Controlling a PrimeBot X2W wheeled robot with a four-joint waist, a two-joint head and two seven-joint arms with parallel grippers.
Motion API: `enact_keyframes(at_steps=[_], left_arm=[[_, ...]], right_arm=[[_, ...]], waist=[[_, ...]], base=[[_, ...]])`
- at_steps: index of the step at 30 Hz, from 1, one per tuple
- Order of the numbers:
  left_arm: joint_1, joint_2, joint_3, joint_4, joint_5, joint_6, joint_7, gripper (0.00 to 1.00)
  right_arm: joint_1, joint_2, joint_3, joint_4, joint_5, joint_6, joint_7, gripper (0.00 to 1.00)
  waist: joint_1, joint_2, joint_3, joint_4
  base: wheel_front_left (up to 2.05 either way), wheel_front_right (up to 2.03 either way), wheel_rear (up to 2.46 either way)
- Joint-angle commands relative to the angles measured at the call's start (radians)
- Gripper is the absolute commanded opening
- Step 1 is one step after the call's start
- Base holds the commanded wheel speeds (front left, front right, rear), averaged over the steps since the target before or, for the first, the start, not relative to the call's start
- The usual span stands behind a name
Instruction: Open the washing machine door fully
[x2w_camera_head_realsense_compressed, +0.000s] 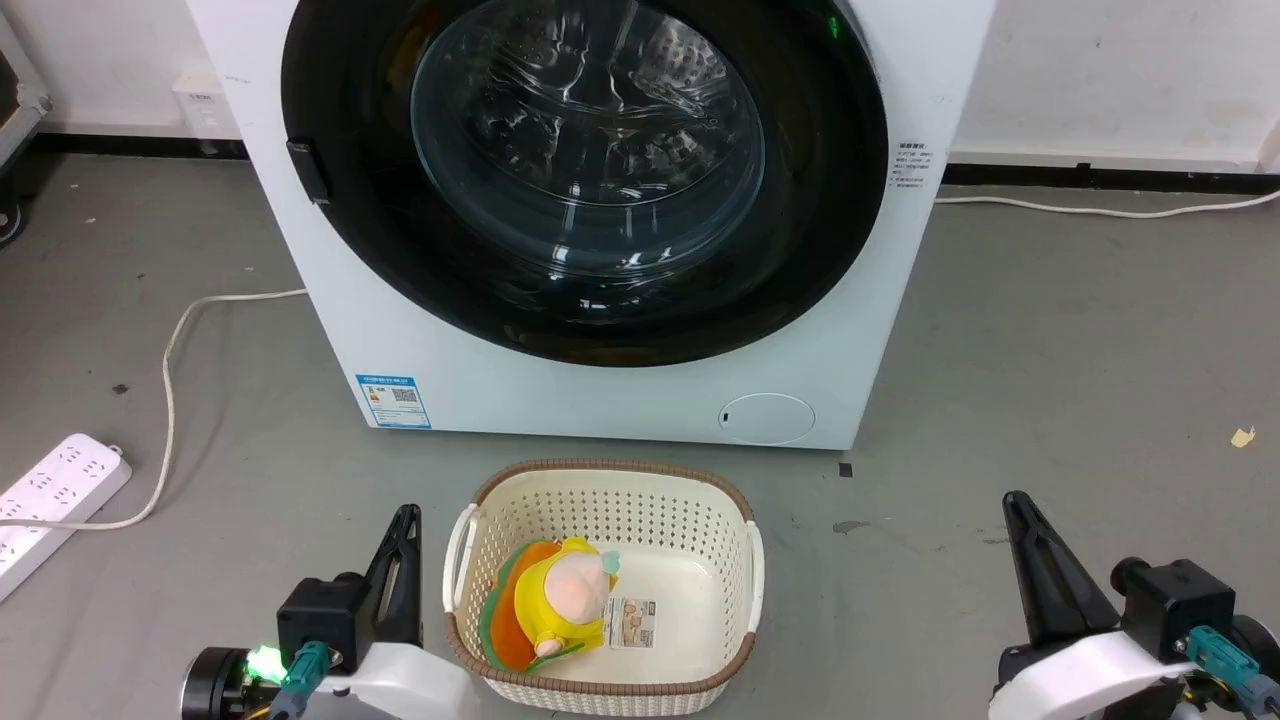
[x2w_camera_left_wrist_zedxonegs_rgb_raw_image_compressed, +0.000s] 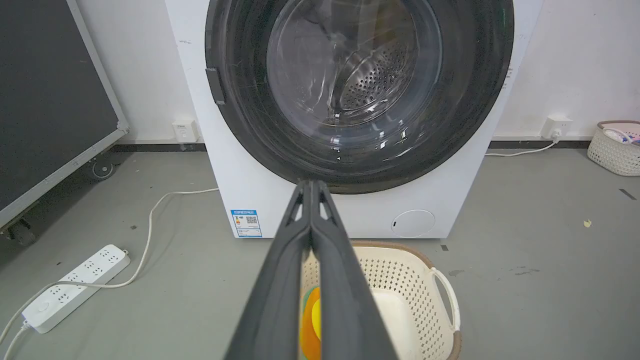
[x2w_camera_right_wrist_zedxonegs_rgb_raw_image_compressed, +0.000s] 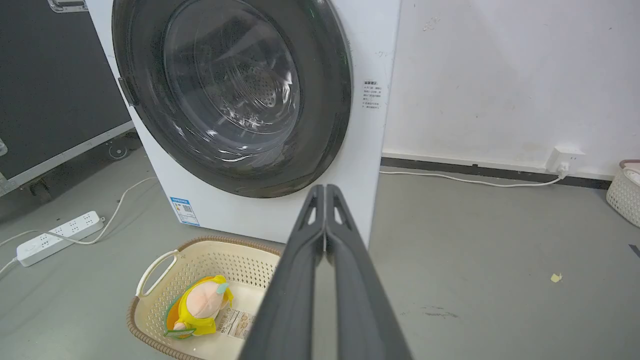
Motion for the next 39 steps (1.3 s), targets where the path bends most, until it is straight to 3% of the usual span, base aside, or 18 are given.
enact_keyframes(at_steps=[1, 31, 32, 39], left_arm=[[-0.010, 0.001, 0.006, -0.005, 0.011, -0.001, 0.005, 0.00], [-0.014, 0.002, 0.033, -0.013, 0.026, -0.010, 0.045, 0.00], [0.000, 0.000, 0.031, -0.009, 0.017, -0.009, 0.040, 1.00], [-0.001, 0.000, 0.025, -0.004, 0.014, -0.007, 0.033, 1.00]], right_arm=[[-0.015, 0.003, 0.001, 0.001, -0.008, 0.001, 0.005, 0.00], [-0.024, 0.004, 0.005, 0.009, -0.059, 0.001, 0.045, 0.00], [-0.014, 0.000, 0.005, 0.006, -0.055, 0.000, 0.044, 1.00], [-0.013, 0.000, 0.005, 0.009, -0.046, 0.000, 0.036, 1.00]], waist=[[0.0000, -0.0001, 0.000, 0.000], [0.0000, -0.0001, -0.001, -0.002], [0.0000, -0.0001, -0.001, -0.002], [0.0000, -0.0001, -0.002, -0.003]], base=[[0.00, 0.00, 0.00], [0.00, 0.00, 0.00], [0.00, 0.00, 0.00], [0.00, 0.00, 0.00]])
